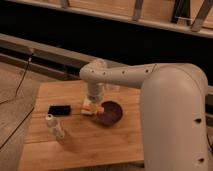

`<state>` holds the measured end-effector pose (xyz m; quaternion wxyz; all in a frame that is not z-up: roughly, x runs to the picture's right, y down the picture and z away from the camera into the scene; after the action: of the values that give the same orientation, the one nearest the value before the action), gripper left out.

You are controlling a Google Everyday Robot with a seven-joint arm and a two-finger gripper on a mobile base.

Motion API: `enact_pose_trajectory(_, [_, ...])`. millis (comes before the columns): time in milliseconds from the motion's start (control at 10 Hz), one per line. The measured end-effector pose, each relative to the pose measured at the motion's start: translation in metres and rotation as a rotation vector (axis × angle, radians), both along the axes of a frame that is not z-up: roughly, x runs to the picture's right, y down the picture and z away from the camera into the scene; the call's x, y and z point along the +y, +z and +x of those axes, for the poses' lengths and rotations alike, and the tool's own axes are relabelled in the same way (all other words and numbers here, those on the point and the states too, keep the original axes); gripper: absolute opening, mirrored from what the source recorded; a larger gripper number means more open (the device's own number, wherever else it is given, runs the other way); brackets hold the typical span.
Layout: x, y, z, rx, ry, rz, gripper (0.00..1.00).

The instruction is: Place the pepper in the ceramic bowl

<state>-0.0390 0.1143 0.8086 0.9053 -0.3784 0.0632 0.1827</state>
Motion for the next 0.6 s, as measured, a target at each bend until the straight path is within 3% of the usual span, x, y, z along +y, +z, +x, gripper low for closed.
enact_pose_trajectory(300, [0.004, 0.019, 0.012, -0.019, 0.029, -0.008, 0.00])
enact_pose_trajectory(600, [-0.007, 0.037, 0.024, -0.032, 0.052, 0.008, 0.00])
